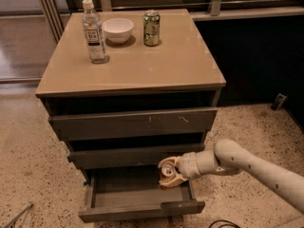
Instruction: Place orange can into bottom drawer
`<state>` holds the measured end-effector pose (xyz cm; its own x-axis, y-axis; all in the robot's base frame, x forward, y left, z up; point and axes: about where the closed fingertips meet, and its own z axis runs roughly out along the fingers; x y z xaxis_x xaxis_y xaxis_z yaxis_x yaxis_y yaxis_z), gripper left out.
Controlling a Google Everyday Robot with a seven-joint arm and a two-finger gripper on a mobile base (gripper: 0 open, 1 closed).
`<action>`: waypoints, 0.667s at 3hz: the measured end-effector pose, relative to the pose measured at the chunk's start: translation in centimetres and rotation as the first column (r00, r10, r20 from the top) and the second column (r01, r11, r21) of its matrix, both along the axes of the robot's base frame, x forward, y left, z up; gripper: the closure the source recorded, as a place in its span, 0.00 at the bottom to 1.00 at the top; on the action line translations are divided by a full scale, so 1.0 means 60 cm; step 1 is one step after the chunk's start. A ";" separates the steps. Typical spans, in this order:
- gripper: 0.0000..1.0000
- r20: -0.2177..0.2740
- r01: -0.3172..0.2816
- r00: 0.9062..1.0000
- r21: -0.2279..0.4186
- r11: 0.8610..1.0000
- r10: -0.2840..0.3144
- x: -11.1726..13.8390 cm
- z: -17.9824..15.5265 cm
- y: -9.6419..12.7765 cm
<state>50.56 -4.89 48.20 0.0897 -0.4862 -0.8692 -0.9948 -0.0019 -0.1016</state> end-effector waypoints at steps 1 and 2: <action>1.00 0.035 -0.022 0.999 0.007 1.000 0.022 0.002 -0.067 0.017; 1.00 0.047 -0.048 0.998 0.025 0.999 0.047 0.002 -0.157 0.040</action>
Offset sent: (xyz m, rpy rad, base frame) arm 0.0038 0.0420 -0.1756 0.0576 -0.0526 0.0739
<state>50.71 -2.46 38.77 0.1524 -0.4573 -0.8761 -0.9879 -0.0456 -0.1480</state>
